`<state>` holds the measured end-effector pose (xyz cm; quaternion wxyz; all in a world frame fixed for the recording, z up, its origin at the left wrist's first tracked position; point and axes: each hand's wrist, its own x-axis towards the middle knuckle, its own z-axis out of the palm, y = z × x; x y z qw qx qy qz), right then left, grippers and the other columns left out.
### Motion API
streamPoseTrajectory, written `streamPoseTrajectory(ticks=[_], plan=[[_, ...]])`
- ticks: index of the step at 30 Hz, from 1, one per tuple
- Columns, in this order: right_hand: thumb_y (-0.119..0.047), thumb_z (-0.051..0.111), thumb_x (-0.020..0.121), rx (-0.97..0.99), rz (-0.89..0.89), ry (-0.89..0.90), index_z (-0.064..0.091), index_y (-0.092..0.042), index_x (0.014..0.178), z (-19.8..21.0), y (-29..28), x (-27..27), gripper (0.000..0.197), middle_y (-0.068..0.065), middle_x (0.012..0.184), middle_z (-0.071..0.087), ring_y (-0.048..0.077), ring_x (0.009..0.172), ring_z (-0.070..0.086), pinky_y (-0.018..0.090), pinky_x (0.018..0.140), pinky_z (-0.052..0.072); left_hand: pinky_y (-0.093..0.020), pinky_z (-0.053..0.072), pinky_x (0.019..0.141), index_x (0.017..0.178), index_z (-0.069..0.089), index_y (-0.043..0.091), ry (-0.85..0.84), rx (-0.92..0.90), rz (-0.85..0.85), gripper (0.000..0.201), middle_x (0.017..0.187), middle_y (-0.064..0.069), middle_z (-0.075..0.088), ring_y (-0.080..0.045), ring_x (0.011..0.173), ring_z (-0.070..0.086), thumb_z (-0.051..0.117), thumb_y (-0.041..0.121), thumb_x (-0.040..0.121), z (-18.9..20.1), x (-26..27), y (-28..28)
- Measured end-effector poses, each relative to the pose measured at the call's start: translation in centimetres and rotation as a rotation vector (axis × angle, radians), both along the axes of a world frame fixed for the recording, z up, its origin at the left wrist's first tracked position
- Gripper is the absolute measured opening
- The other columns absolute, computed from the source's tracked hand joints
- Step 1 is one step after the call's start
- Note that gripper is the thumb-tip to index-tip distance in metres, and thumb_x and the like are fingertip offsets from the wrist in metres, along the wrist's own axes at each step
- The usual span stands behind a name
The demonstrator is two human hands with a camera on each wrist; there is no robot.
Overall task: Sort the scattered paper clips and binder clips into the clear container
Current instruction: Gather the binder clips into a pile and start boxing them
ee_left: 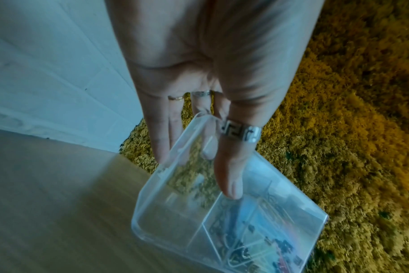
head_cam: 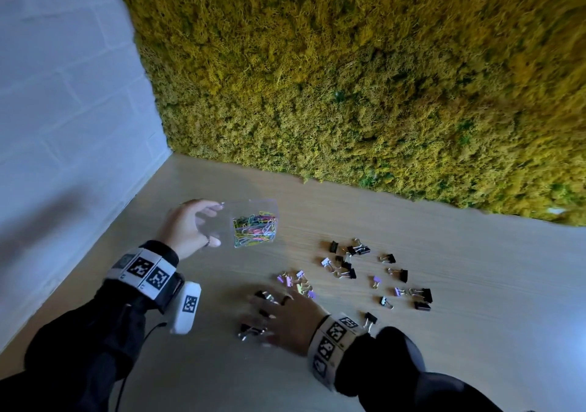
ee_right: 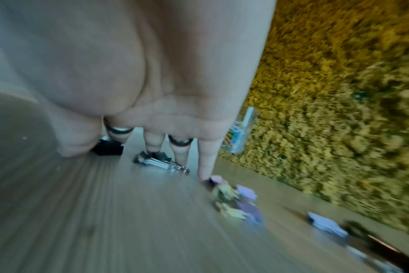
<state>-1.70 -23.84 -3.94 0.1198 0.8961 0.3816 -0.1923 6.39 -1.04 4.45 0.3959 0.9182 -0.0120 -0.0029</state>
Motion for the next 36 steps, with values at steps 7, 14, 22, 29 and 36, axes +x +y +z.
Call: streamPoseTrajectory(ticks=[7, 14, 22, 29, 36], plan=[[-0.054, 0.028, 0.084, 0.286, -0.239, -0.189, 0.052, -0.037, 0.121, 3.1, -4.1, 0.6, 0.047, -0.009, 0.129, 0.056, 0.015, 0.118, 0.055, 0.038, 0.09, 0.052, -0.035, 0.048, 0.079, 0.117, 0.056, 0.017, 0.041, -0.018, 0.016, 0.067, 0.112, -0.005, 0.061, -0.022, 0.092, 0.056, 0.08, -0.001, 0.057, -1.5, -0.3, -1.1], [-0.057, 0.023, 0.084, 0.171, -0.288, 0.062, 0.034, -0.028, 0.137, 2.2, -3.3, 2.3, 0.061, -0.002, 0.15, 0.027, 0.026, 0.139, 0.021, 0.053, 0.106, 0.031, -0.029, 0.039, 0.078, 0.118, 0.056, 0.008, 0.068, -0.067, 0.019, 0.067, 0.113, -0.013, 0.06, -0.02, 0.091, 0.051, 0.078, -0.009, 0.057, -2.2, -0.5, -4.2], [-0.064, 0.024, 0.082, 0.704, -0.653, -0.018, 0.044, -0.032, 0.131, 2.6, -9.5, -1.7, 0.061, -0.006, 0.147, 0.036, 0.014, 0.135, 0.031, 0.037, 0.115, 0.018, -0.031, 0.042, 0.078, 0.117, 0.056, 0.012, 0.083, -0.073, -0.016, 0.068, 0.114, -0.011, 0.061, -0.023, 0.091, 0.054, 0.08, -0.006, 0.056, -3.5, -0.5, -5.2], [-0.065, 0.03, 0.084, 0.507, -1.417, 0.03, 0.015, -0.029, 0.143, 1.3, -20.2, 0.1, 0.07, 0.0, 0.155, 0.009, 0.031, 0.142, 0.006, 0.051, 0.115, 0.012, -0.038, 0.029, 0.094, 0.119, 0.051, 0.013, -0.462, 0.241, -0.082, 0.061, 0.114, -0.014, 0.052, -0.027, 0.111, 0.039, 0.075, 0.025, 0.063, -2.4, -3.2, -7.7], [-0.084, 0.016, 0.062, 0.471, -1.077, 0.037, 0.023, -0.018, 0.138, 0.6, -14.9, -2.0, 0.102, 0.008, 0.143, 0.024, 0.032, 0.127, 0.025, 0.05, 0.107, 0.03, -0.04, 0.015, 0.118, 0.145, 0.017, 0.024, 0.165, 0.407, -0.777, 0.064, 0.156, 0.001, 0.001, -0.022, 0.144, 0.001, 0.049, 0.031, 0.09, -6.2, -8.0, -15.4]])
